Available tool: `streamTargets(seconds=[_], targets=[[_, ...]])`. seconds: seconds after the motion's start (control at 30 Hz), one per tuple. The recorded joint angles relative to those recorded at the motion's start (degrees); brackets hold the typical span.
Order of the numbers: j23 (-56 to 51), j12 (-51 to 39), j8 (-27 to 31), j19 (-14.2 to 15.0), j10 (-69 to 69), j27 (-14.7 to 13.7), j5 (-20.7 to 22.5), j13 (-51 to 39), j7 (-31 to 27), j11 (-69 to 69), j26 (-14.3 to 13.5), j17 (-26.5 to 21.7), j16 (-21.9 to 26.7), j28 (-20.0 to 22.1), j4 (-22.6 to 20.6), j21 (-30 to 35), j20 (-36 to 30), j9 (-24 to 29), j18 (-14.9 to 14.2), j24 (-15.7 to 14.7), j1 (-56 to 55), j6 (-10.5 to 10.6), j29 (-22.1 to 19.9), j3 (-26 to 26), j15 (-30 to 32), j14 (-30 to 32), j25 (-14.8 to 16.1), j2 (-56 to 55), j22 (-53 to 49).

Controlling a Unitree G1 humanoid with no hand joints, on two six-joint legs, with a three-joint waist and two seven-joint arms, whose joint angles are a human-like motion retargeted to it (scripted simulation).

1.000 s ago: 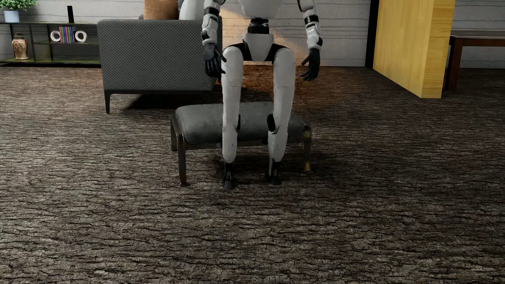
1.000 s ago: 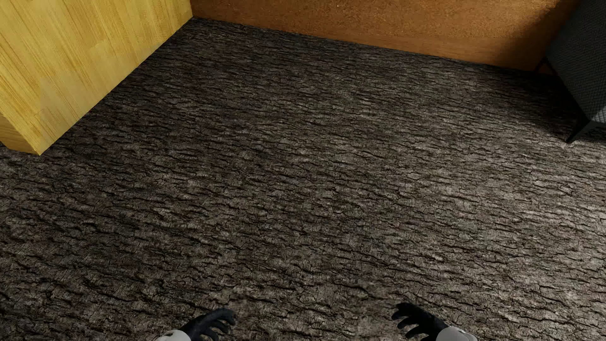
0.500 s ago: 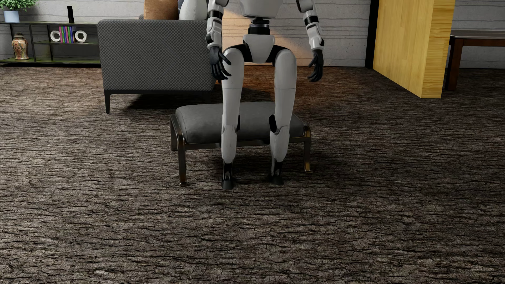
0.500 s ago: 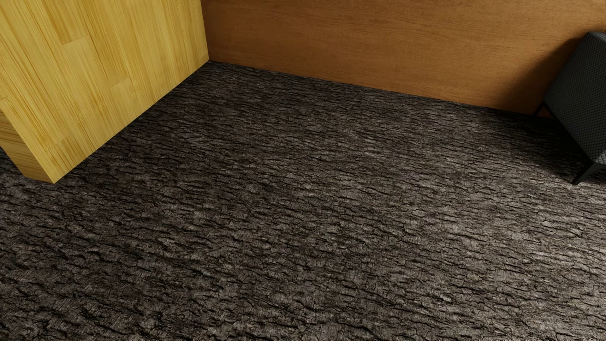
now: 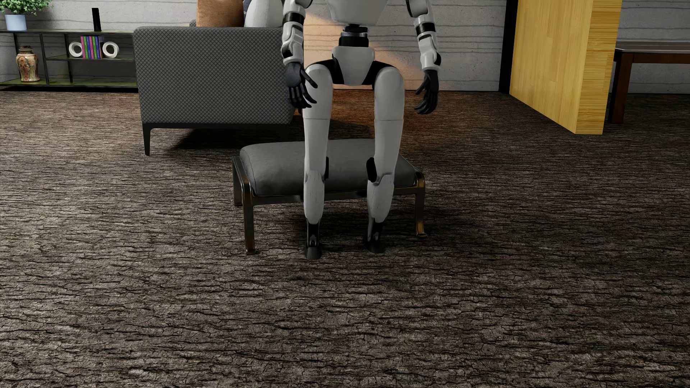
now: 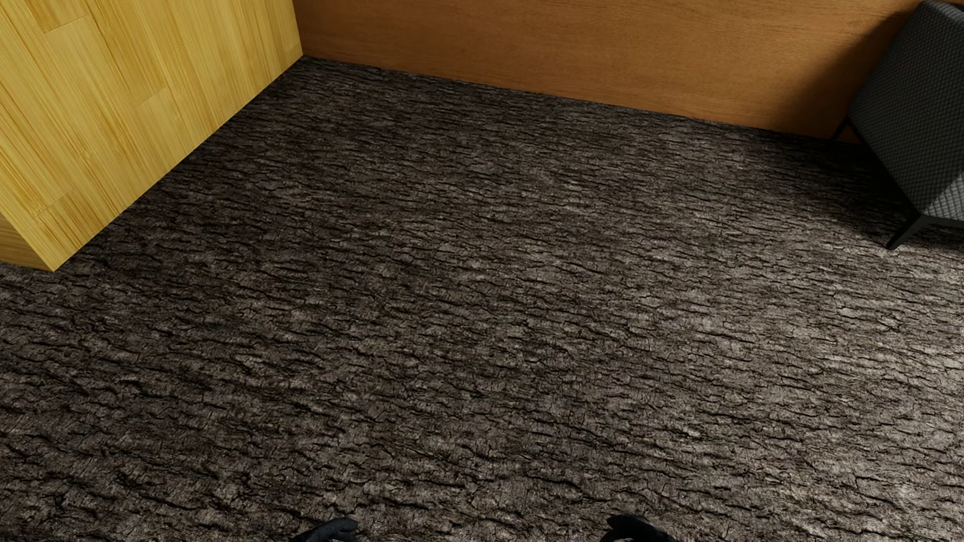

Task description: Take a seat on the chair

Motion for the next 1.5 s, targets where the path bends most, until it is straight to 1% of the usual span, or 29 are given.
streamTargets(seconds=[0.03,0.07,0.1,0.13,0.2,0.27,0.3,0.33,0.37,0.4,0.43,0.47,0.5,0.53,0.6,0.63,0.67,0.73,0.8,0.83,0.87,0.93,1.03,1.13,1.23,1.3,1.37,1.43,1.5], targets=[[-0.2,-1.8,0.3,-0.1,2.0,0.0,-0.2,-2.4,0.0,0.6,-0.2,0.1,0.0,-0.3,0.0,1.2,-1.6,2.4,-0.3,0.4,-0.8,0.1,0.0,-0.1,0.4,-0.3,-0.7,-0.3,-0.7],[-1.0,-4.0,0.8,-0.3,5.5,0.4,-0.3,-4.5,-1.1,4.3,0.1,0.1,0.0,-0.5,0.3,2.8,-3.4,3.5,0.0,0.7,-4.4,0.1,-0.2,-0.4,-0.4,-0.8,-1.0,-3.9,-1.3],[-1.8,-6.2,1.5,-0.1,9.1,0.7,-0.5,-6.6,-2.0,9.3,0.1,0.2,0.1,-0.8,0.8,4.4,-5.3,5.1,-0.3,1.1,-7.9,0.2,-0.5,-0.7,-1.4,-1.3,-1.0,-8.3,-2.6],[-3.3,-9.0,2.1,0.4,13.0,0.7,-0.9,-9.2,-2.8,14.4,-0.3,0.0,0.6,-1.9,1.4,5.8,-7.5,7.4,-1.0,1.7,-11.5,0.2,-0.3,-0.9,-2.4,-1.8,-0.9,-12.8,-4.2],[-7.8,-15.1,2.8,1.9,21.7,0.5,-2.3,-14.2,-4.6,24.9,-1.3,-0.8,2.4,-3.1,3.2,8.6,-13.4,12.2,-3.2,3.1,-20.9,0.0,-0.8,-1.2,-4.7,-3.2,-0.8,-23.1,-10.1],[-12.6,-21.7,3.2,2.6,30.7,-0.5,-3.5,-19.3,-6.1,35.3,-2.8,-2.2,4.7,-3.7,4.2,13.0,-20.7,18.0,-3.9,5.1,-29.1,-0.1,-2.3,-1.1,-7.4,-5.2,-1.0,-31.9,-16.8],[-14.6,-25.5,3.4,2.8,35.3,-1.0,-4.0,-21.8,-6.8,40.1,-3.6,-3.1,5.7,-4.4,4.5,14.9,-24.6,20.9,-4.1,6.1,-33.4,0.0,-2.4,-1.0,-8.6,-6.1,-1.1,-36.3,-19.6],[-17.0,-29.1,3.7,3.1,39.7,-1.4,-4.5,-24.1,-7.9,45.0,-3.9,-4.3,6.5,-4.5,4.5,16.7,-28.2,23.4,-4.2,6.7,-37.9,0.1,-2.4,-0.9,-9.6,-7.0,-1.2,-40.9,-21.9],[-20.4,-32.8,4.3,3.4,44.2,-2.1,-4.9,-26.5,-9.0,49.9,-4.3,-6.1,7.3,-4.9,4.5,18.8,-31.6,25.7,-4.5,7.6,-42.6,0.1,-1.7,-0.9,-10.6,-7.8,-2.2,-45.7,-24.1],[-25.2,-36.8,4.9,3.8,48.8,-3.4,-5.3,-29.1,-10.1,54.6,-5.5,-8.6,8.7,-6.0,4.9,20.7,-34.8,28.4,-5.2,8.7,-47.2,0.3,0.4,-0.9,-11.6,-8.8,-3.5,-50.3,-27.1],[-30.9,-40.7,5.6,4.5,53.4,-4.4,-5.8,-31.4,-11.1,59.5,-7.3,-11.9,10.7,-6.8,5.3,22.6,-38.4,30.7,-6.1,9.8,-51.7,0.3,1.5,-0.9,-12.7,-9.8,-3.0,-55.0,-31.0],[-37.5,-44.6,6.4,5.3,58.0,-5.0,-6.4,-33.5,-12.1,64.2,-7.8,-15.9,13.0,-6.1,5.4,24.0,-42.0,32.9,-6.6,9.5,-56.0,0.5,-0.5,-1.0,-13.7,-10.7,-1.1,-59.3,-35.5],[-43.7,-48.0,6.9,5.9,62.5,-5.9,-7.0,-35.7,-13.1,69.1,-7.8,-20.2,16.0,-1.7,5.4,25.0,-45.1,34.9,-7.2,8.0,-60.3,0.7,-2.8,-1.2,-14.5,-11.7,1.1,-63.8,-40.5],[-49.3,-51.3,7.6,6.4,66.8,-6.5,-7.7,-38.5,-14.0,73.6,-7.4,-24.2,19.4,2.0,5.5,26.1,-47.3,36.9,-7.8,6.0,-64.2,0.7,-3.7,-1.3,-15.3,-12.5,2.8,-68.0,-46.1],[-58.0,-56.6,9.0,7.8,74.9,-7.7,-8.0,-44.2,-16.0,81.6,-6.9,-30.7,26.2,12.3,6.2,29.4,-50.3,40.7,-9.3,1.5,-71.9,0.6,-9.7,-1.3,-16.4,-14.1,7.1,-76.1,-55.3],[-62.0,-57.7,9.7,8.6,78.9,-9.0,-8.1,-46.3,-17.0,85.3,-7.6,-33.5,29.5,17.6,6.4,30.8,-50.7,42.1,-9.7,-0.2,-75.6,0.8,-13.8,-1.3,-17.0,-14.7,9.5,-79.6,-59.6],[-66.6,-57.1,10.4,9.4,82.6,-10.3,-8.5,-46.9,-17.9,88.9,-8.1,-36.6,32.5,22.1,6.4,31.0,-49.7,43.3,-10.2,-1.3,-79.0,1.0,-17.2,-1.1,-17.3,-15.4,11.6,-83.1,-63.9],[-75.0,-52.9,11.8,10.4,89.4,-12.6,-8.9,-45.6,-19.4,96.0,-9.3,-42.1,36.6,28.8,6.4,28.8,-43.8,45.5,-11.0,-1.3,-84.2,1.1,-21.8,-1.0,-18.3,-16.8,13.8,-88.9,-68.8],[-80.2,-48.4,12.9,11.2,95.1,-14.4,-9.5,-41.6,-20.6,101.7,-9.9,-45.0,39.0,31.9,6.6,24.4,-37.8,47.0,-11.7,-1.2,-87.9,1.0,-25.7,-0.9,-18.9,-17.7,14.4,-92.8,-72.5],[-81.7,-46.5,13.2,11.4,97.1,-14.9,-9.8,-39.5,-20.9,103.9,-10.1,-46.0,39.5,32.6,6.5,22.2,-35.4,47.5,-11.9,-1.2,-88.9,1.1,-26.4,-0.8,-18.8,-17.8,14.4,-93.9,-73.6],[-82.4,-44.1,13.3,11.3,98.8,-15.0,-9.8,-37.8,-21.3,105.5,-10.1,-46.1,39.8,32.9,6.7,20.7,-33.0,47.7,-12.1,-0.8,-89.4,1.1,-26.7,-0.8,-18.5,-17.6,14.1,-94.3,-74.1],[-81.5,-40.3,13.6,11.1,101.0,-14.3,-9.9,-34.9,-21.7,107.8,-9.4,-44.5,38.9,32.0,6.7,18.1,-29.5,47.0,-12.2,-0.3,-89.2,1.1,-25.5,-1.1,-17.6,-17.2,13.0,-94.2,-73.6],[-77.1,-34.8,13.9,10.4,102.2,-12.5,-10.0,-30.5,-21.5,109.2,-8.5,-40.4,34.5,27.6,7.1,14.9,-23.6,45.4,-12.2,0.9,-85.8,1.4,-21.7,-1.2,-15.3,-15.4,11.1,-91.4,-69.0],[-69.4,-27.5,13.6,9.9,102.2,-10.5,-10.4,-24.0,-20.8,109.1,-7.6,-32.5,27.0,22.3,7.8,9.7,-16.7,42.8,-11.9,2.6,-80.5,1.8,-17.1,-1.3,-14.2,-14.2,8.0,-86.1,-61.1],[-61.7,-22.4,13.2,9.3,102.2,-9.5,-10.7,-17.4,-20.2,109.1,-7.2,-22.4,19.5,18.6,8.4,3.1,-11.5,39.7,-11.7,3.5,-75.5,1.7,-14.7,-1.6,-13.8,-13.7,4.2,-81.1,-53.3],[-56.0,-19.8,13.1,8.8,101.6,-9.0,-10.5,-14.0,-19.9,108.7,-7.1,-14.9,15.2,17.5,8.5,-1.0,-8.7,37.3,-11.5,4.0,-72.7,1.3,-15.4,-1.8,-13.5,-13.2,3.0,-78.6,-48.3],[-51.6,-18.1,12.9,8.1,101.0,-8.3,-9.9,-12.6,-19.6,108.3,-6.7,-9.4,11.9,16.7,8.3,-3.2,-6.7,35.7,-11.1,3.7,-70.4,1.1,-16.0,-2.0,-13.1,-12.7,2.1,-76.7,-44.3],[-47.7,-17.2,12.8,7.1,100.6,-7.8,-8.9,-12.6,-19.4,108.1,-6.2,-7.2,10.2,17.1,8.1,-2.6,-6.2,34.2,-10.7,3.0,-68.4,0.7,-17.2,-2.2,-12.7,-12.4,2.1,-75.2,-40.7],[-44.2,-16.2,12.6,6.1,100.3,-7.4,-8.1,-12.9,-19.1,108.1,-5.2,-7.2,9.5,18.4,7.9,-1.5,-5.6,32.7,-10.4,1.4,-66.4,0.4,-17.7,-2.4,-12.4,-12.2,3.1,-73.8,-37.7]])
